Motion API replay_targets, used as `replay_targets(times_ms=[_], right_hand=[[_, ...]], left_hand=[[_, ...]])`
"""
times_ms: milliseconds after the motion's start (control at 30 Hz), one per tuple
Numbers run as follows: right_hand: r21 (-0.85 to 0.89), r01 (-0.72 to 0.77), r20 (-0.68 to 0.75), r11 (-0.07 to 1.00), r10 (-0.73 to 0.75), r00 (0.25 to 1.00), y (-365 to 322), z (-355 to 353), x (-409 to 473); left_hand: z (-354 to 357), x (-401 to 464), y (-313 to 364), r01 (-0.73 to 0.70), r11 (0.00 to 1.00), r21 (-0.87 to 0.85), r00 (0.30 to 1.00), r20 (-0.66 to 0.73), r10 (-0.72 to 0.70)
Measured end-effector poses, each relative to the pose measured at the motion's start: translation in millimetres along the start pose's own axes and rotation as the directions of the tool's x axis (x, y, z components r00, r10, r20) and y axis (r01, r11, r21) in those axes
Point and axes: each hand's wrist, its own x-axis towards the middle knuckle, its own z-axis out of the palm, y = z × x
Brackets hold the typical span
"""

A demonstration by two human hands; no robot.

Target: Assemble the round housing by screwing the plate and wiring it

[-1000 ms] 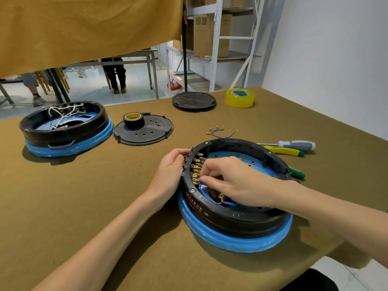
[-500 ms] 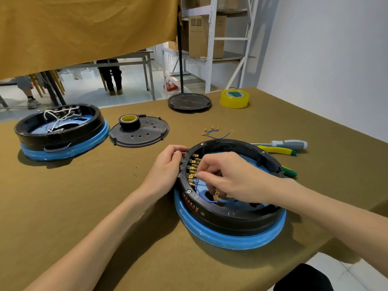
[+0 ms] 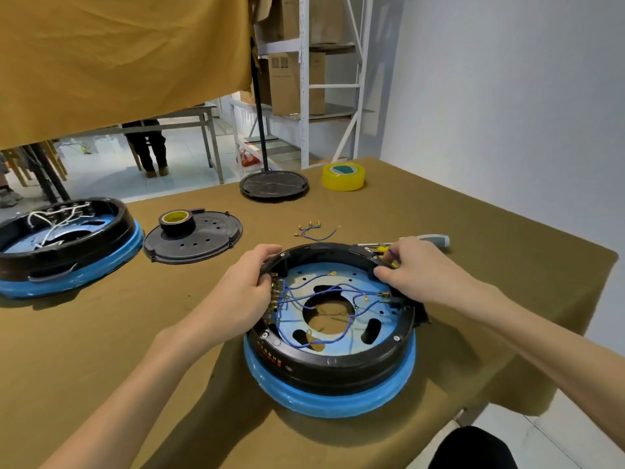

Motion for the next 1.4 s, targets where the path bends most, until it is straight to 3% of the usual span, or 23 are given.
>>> replay_targets(times_ms=[133,200,267,367,433,567,633,733,900,1100,1300,1400], right_hand=[[0.078,0.152,0.074,0.985,-0.157,0.985,0,-6,18],[0.123,0.237,0.135,0.964,-0.253,0.958,-13,-8,30],[0.116,0.274,0.126,0.955,-0.288,0.949,-27,-5,39],[0.02,0.232,0.021,0.972,-0.233,0.972,-29,-5,40],[-0.046,0.165,-0.073,0.985,-0.168,0.983,-13,-8,29],[0.095,0.137,-0.038,0.986,-0.134,0.99,16,-11,14],[0.226,0.158,0.018,0.961,-0.166,0.986,16,-11,19],[0.431,0.104,0.053,0.896,-0.14,0.989,5,-6,23],[0.647,-0.079,0.126,0.758,-0.005,0.992,-10,16,17],[0.702,-0.134,0.155,0.699,0.034,0.987,-11,23,10],[0.649,-0.103,0.098,0.754,0.051,0.994,-18,24,8],[0.59,-0.047,0.031,0.806,0.036,0.999,-18,24,7]], left_hand=[[-12,-7,6,0.054,0.975,0.215,0.997,0.033,-0.063],[-14,-5,11,0.043,0.931,0.361,0.997,-0.074,-0.018],[-9,1,16,-0.023,0.945,0.327,0.988,-0.137,0.071],[4,13,19,-0.128,0.982,0.141,0.992,0.036,0.124],[10,18,13,-0.107,0.993,0.057,0.986,0.134,0.098],[10,17,0,-0.055,0.996,-0.074,0.984,0.168,0.066],[10,12,-1,-0.084,0.996,0.026,0.989,0.121,0.081],[14,11,17,-0.177,0.966,0.186,0.976,-0.095,0.197],[32,37,58,-0.105,0.968,0.228,0.993,0.084,0.088],[28,47,55,-0.055,0.98,0.192,0.995,0.091,0.038],[33,41,51,-0.073,0.958,0.278,0.997,0.022,0.07],[33,44,50,-0.056,0.961,0.271,0.997,0.062,0.041]])
